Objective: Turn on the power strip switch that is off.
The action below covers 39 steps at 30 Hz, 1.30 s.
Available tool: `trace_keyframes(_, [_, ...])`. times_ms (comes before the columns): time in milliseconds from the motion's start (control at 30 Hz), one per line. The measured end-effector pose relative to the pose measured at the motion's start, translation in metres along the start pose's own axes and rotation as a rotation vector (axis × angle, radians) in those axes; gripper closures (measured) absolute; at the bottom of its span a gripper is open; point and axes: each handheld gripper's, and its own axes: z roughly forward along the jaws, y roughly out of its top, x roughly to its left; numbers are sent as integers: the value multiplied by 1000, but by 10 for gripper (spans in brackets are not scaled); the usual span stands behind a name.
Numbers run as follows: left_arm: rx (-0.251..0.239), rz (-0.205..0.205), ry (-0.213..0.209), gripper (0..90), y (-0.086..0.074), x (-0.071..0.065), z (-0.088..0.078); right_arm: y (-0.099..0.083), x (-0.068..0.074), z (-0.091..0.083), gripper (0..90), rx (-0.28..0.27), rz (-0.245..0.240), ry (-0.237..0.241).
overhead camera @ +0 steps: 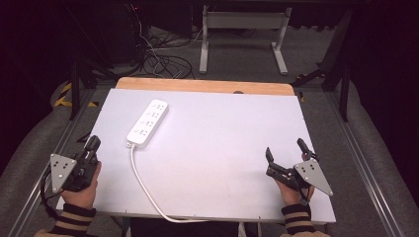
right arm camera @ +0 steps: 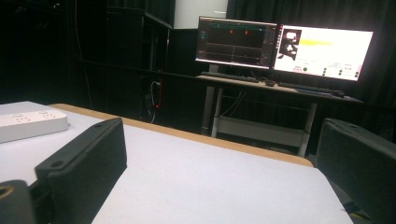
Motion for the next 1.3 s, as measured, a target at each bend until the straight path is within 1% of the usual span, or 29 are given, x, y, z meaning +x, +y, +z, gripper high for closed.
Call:
trace_keyframes(33, [20,13,-14,899,2,0,2,0,0,0,25,0,0,-1])
trace_keyframes(67, [20,13,-14,900,2,0,2,0,0,0,25,0,-1,-1])
trace_keyframes(100, [59,24,-12,900,6,0,4,0,0,0,25,0,-2,-1])
trace_keyframes(200, [73,21,-17,900,10,1,6,0,-1,-1,25,-2,-2,-5])
trace_keyframes(300, [98,7,-20,900,20,5,11,0,-1,-2,25,-3,3,-6])
trace_keyframes(400, [108,10,-22,900,24,7,14,0,-2,-3,25,-2,0,-8])
trace_keyframes(467, [126,11,-22,900,29,11,20,0,-2,-3,26,2,3,-8])
trace_keyframes(533, [148,10,-27,900,31,12,25,0,-2,-3,27,3,4,-8])
trace_keyframes(600, [155,6,-30,900,31,13,27,0,-1,-2,27,4,1,-7])
trace_keyframes(633, [169,2,-35,900,33,14,31,0,-1,-2,28,3,0,-7])
trace_keyframes(667, [200,8,-39,900,34,14,39,0,-1,-2,28,4,-3,-7])
trace_keyframes(733, [235,29,-34,900,37,12,48,0,-1,-2,29,4,-3,-5])
trace_keyframes(767, [235,29,-34,900,37,12,48,0,-1,-2,29,4,-3,-6])
trace_keyframes(800, [269,43,-52,900,40,9,58,0,-1,-2,29,3,-1,-6])
trace_keyframes(867, [307,68,-63,900,43,3,69,0,-1,-2,29,-3,3,-3])
trace_keyframes(967, [376,105,-96,900,46,-6,86,0,-1,-1,30,-6,6,1])
trace_keyframes(1033, [438,123,-117,900,49,-12,100,1,-1,-1,30,-7,-1,1])
trace_keyframes(1100, [525,151,-126,900,49,-17,117,2,1,-1,31,-11,0,7])
trace_keyframes(1167, [599,164,-131,900,47,-20,131,2,1,0,32,-13,0,12])
trace_keyframes(1200, [649,169,-138,900,45,-20,139,2,2,0,32,-9,2,13])
trace_keyframes(1300, [801,177,-148,900,29,-22,162,1,3,1,34,-4,-4,21])
